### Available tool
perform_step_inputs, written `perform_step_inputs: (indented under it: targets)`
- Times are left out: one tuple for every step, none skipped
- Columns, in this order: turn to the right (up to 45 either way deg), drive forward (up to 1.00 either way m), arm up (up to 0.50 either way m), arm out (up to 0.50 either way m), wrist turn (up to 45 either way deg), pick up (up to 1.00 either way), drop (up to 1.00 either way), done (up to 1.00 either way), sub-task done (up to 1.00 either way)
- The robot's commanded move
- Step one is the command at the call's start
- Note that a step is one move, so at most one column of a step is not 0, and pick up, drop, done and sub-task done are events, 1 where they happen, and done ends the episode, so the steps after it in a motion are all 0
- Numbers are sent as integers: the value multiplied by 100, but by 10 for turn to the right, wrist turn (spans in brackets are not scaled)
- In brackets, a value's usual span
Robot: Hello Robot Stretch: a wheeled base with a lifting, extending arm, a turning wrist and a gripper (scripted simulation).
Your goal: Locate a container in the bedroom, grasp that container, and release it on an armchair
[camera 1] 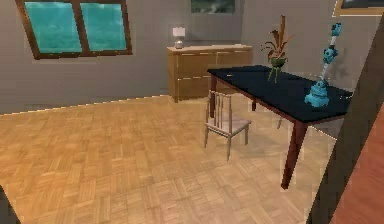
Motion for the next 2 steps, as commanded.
perform_step_inputs:
  targets:
    - [0,25,0,0,0,0,0,0,0]
    - [-390,0,0,0,0,0,0,0,0]
